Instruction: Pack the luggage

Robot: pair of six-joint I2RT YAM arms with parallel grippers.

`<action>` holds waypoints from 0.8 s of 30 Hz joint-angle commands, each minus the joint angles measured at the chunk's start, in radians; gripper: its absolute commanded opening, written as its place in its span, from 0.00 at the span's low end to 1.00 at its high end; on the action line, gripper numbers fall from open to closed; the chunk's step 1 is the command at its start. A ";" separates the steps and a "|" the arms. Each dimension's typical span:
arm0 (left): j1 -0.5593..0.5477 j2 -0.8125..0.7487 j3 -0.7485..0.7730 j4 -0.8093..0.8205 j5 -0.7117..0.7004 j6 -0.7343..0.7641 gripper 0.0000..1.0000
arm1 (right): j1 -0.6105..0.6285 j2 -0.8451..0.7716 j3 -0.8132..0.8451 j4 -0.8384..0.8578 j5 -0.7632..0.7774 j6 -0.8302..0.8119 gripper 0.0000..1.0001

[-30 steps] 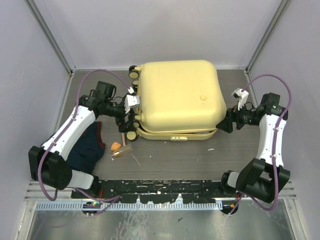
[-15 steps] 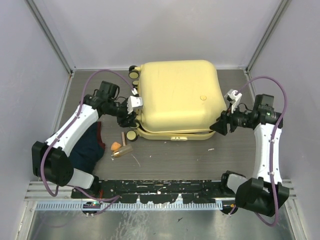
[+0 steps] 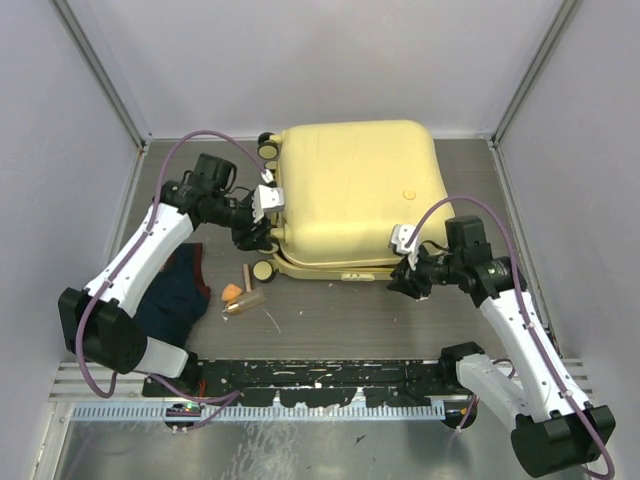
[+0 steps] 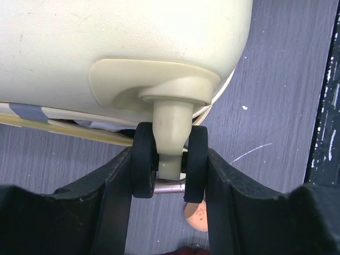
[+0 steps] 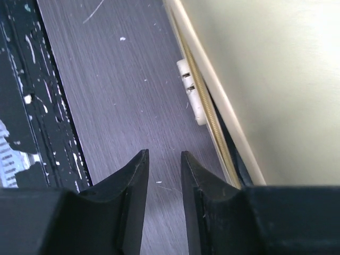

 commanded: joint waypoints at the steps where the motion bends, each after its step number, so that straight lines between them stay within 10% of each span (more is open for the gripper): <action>1: 0.035 -0.056 0.106 -0.044 0.098 0.003 0.00 | 0.095 -0.022 -0.044 0.101 0.081 -0.039 0.35; 24: 0.108 -0.001 -0.098 0.038 -0.007 0.113 0.00 | 0.481 0.063 -0.338 0.611 0.297 0.146 0.46</action>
